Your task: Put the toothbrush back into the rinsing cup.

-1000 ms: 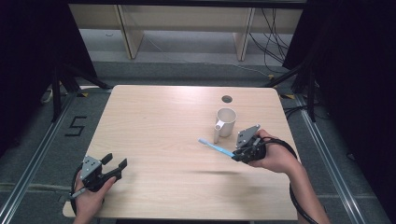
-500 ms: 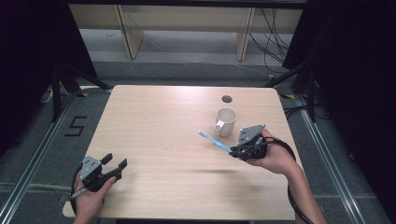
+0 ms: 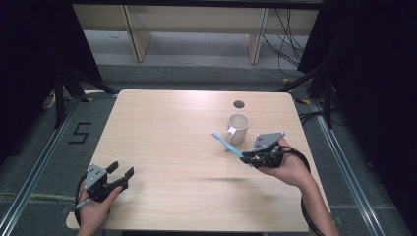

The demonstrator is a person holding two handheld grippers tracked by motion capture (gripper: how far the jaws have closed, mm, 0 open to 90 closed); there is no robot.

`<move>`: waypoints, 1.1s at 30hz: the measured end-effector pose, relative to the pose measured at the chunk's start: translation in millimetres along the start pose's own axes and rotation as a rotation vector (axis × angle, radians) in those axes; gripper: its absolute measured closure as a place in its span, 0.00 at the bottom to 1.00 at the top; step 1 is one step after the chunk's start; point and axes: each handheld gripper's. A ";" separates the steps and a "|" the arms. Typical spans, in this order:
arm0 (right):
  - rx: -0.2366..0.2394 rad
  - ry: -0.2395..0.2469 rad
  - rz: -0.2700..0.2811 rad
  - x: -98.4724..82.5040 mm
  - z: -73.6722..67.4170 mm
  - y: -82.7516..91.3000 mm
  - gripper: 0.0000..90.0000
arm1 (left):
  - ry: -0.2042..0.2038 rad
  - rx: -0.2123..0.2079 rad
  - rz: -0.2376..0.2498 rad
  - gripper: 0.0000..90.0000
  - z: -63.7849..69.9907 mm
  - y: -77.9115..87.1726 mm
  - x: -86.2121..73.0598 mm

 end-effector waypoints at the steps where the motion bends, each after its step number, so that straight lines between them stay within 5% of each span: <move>1: 0.002 -0.002 0.006 0.0 0.2 0.3 0.88 | 0.000 0.000 0.000 0.36 -0.1 0.0 0.0; 33: -0.098 -0.142 0.221 -3.9 3.0 -2.6 0.88 | 0.005 -0.002 0.006 0.36 0.0 -0.2 -0.1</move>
Point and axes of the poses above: each handheld gripper's, and its own axes: y roughly backward along the jaws, x roughly out of its top, z roughly to its right, and after that the axes turned 9 degrees about -x, right-handed
